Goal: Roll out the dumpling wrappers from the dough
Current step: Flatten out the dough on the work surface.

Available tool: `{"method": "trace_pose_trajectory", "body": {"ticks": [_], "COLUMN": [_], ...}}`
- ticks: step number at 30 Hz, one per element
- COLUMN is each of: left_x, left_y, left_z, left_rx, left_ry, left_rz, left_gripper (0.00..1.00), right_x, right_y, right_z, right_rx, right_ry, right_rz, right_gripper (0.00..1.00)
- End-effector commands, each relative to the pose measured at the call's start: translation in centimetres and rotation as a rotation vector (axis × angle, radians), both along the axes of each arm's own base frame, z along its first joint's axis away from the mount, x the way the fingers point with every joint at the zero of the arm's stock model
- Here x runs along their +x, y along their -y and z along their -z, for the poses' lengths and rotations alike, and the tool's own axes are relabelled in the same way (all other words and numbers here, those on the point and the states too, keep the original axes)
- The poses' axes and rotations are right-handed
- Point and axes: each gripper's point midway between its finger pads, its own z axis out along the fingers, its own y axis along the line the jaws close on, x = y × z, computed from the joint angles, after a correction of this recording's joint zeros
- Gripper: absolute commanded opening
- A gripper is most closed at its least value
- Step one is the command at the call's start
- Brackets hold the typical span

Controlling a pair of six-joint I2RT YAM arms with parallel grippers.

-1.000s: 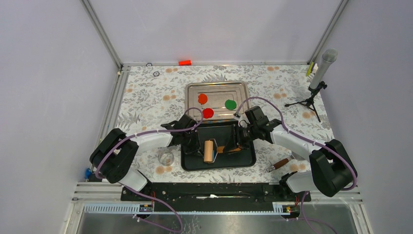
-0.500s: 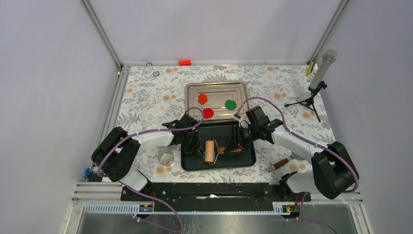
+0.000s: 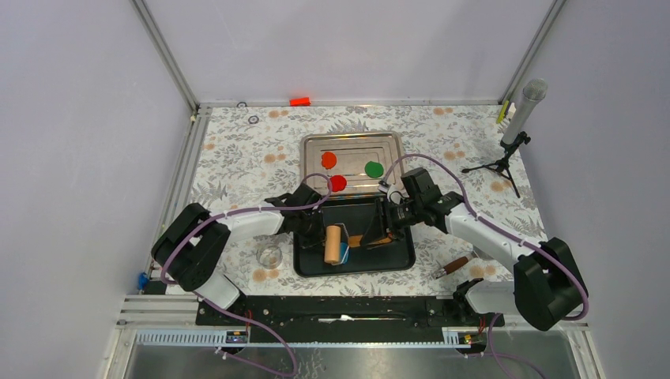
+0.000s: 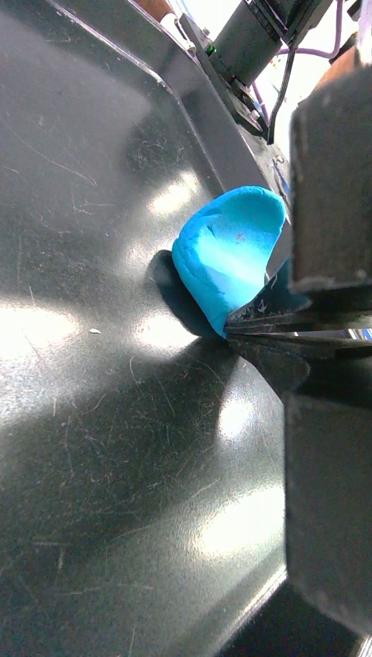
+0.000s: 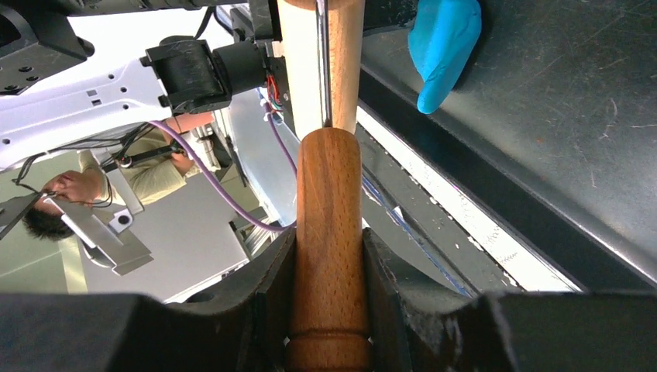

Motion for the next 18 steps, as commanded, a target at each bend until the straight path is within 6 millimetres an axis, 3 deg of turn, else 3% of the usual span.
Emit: {"method": "trace_pose_trajectory", "body": {"ticks": [1, 5, 12, 18], "left_x": [0.9, 1.3, 2.2, 2.9], "left_y": [0.3, 1.2, 2.4, 2.9], "left_z": [-0.6, -2.6, -6.4, -8.6], "left_rx": [0.001, -0.059, -0.133, -0.152], "left_ry": [0.049, 0.082, 0.148, 0.195], "left_rz": [-0.007, 0.011, 0.036, 0.050], "left_gripper": [0.06, 0.08, 0.11, 0.16], "right_x": [1.2, 2.2, 4.0, 4.9], "right_y": [-0.3, 1.6, 4.3, 5.3], "right_z": [-2.8, -2.0, -3.1, -3.4], "right_rx": [0.018, -0.115, -0.228, -0.280], "right_ry": [0.108, 0.154, 0.262, 0.311], "right_rz": [0.016, 0.107, 0.234, 0.274], "right_gripper": [0.00, 0.00, 0.00, 0.00]}}
